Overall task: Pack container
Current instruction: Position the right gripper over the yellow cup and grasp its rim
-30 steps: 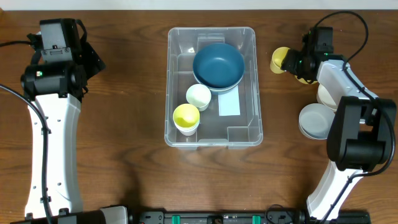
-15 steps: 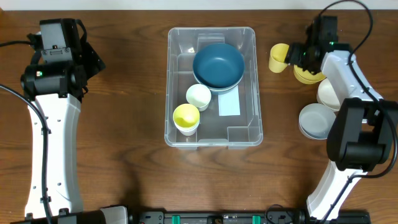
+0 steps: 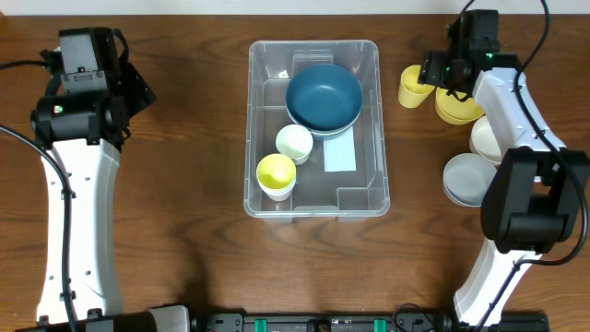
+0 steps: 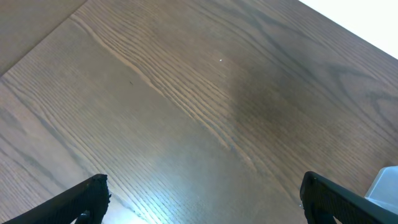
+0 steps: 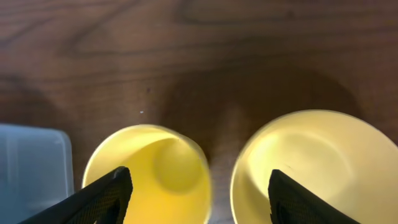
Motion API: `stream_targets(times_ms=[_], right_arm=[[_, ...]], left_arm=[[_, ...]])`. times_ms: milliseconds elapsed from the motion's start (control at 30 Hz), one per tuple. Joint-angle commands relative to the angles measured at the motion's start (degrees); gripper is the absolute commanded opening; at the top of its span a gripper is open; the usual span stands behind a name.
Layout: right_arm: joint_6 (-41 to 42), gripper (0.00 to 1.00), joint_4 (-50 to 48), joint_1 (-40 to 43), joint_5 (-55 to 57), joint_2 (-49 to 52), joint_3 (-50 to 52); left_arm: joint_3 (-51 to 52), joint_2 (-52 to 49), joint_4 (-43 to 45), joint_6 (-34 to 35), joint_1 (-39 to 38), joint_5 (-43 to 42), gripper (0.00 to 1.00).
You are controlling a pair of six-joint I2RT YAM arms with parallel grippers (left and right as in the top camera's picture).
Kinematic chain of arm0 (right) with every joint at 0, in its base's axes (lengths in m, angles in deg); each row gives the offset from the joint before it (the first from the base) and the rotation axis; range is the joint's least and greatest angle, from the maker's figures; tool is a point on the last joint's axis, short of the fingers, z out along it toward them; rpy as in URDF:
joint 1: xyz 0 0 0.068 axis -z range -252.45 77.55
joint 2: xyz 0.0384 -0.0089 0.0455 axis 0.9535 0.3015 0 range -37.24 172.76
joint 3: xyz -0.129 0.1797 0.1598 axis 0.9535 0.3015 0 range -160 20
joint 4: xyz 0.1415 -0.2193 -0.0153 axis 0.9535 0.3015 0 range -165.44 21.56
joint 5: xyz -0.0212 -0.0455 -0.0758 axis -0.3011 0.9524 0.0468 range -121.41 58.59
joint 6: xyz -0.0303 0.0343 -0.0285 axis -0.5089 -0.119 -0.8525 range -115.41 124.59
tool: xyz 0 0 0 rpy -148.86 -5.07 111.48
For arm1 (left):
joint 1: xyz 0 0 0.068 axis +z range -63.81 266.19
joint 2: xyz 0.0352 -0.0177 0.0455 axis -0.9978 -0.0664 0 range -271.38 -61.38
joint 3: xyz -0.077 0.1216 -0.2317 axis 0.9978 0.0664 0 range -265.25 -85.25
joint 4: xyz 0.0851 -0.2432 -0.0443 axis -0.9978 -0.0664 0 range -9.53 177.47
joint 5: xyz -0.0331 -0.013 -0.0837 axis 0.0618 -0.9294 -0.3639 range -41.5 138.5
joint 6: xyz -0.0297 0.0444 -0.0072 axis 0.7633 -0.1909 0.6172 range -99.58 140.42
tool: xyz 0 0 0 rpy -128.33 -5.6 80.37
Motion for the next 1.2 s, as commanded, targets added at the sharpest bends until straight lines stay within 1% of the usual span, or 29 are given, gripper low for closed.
stream_targets(times_ms=[0, 67, 167, 233, 333, 600, 800, 1167], right_arm=[[-6.14, 0.7, -0.13, -1.42, 0.22, 0.2, -0.85], [-7.23, 0.69, -0.2, -1.77, 0.22, 0.22, -0.85], [-7.34, 0.64, -0.28, -1.92, 0.68, 0.24, -0.85], [-7.3, 0.63, -0.24, -1.9, 0.79, 0.31, -0.85], [-6.71, 0.63, -0.07, -1.86, 2.64, 0.61, -0.83], [-6.64, 0.63, -0.42, -1.88, 2.78, 2.43, -0.83], [-4.31, 0.64, -1.27, -1.62, 2.8, 4.26, -0.83], [-0.24, 0.4, -1.22, -0.87, 2.99, 4.37, -0.83]], left_arm=[[-0.96, 0.09, -0.15, 0.31, 0.24, 1.18, 0.98], [-0.96, 0.09, -0.15, 0.31, 0.24, 1.18, 0.98], [-0.96, 0.09, -0.15, 0.31, 0.24, 1.18, 0.98], [-0.96, 0.09, -0.15, 0.31, 0.24, 1.18, 0.98], [-0.96, 0.09, -0.15, 0.31, 0.24, 1.18, 0.98], [-0.96, 0.09, -0.15, 0.31, 0.24, 1.18, 0.98], [-0.96, 0.09, -0.17, 0.31, 0.24, 1.18, 0.98], [-0.96, 0.09, -0.15, 0.31, 0.24, 1.18, 0.98]])
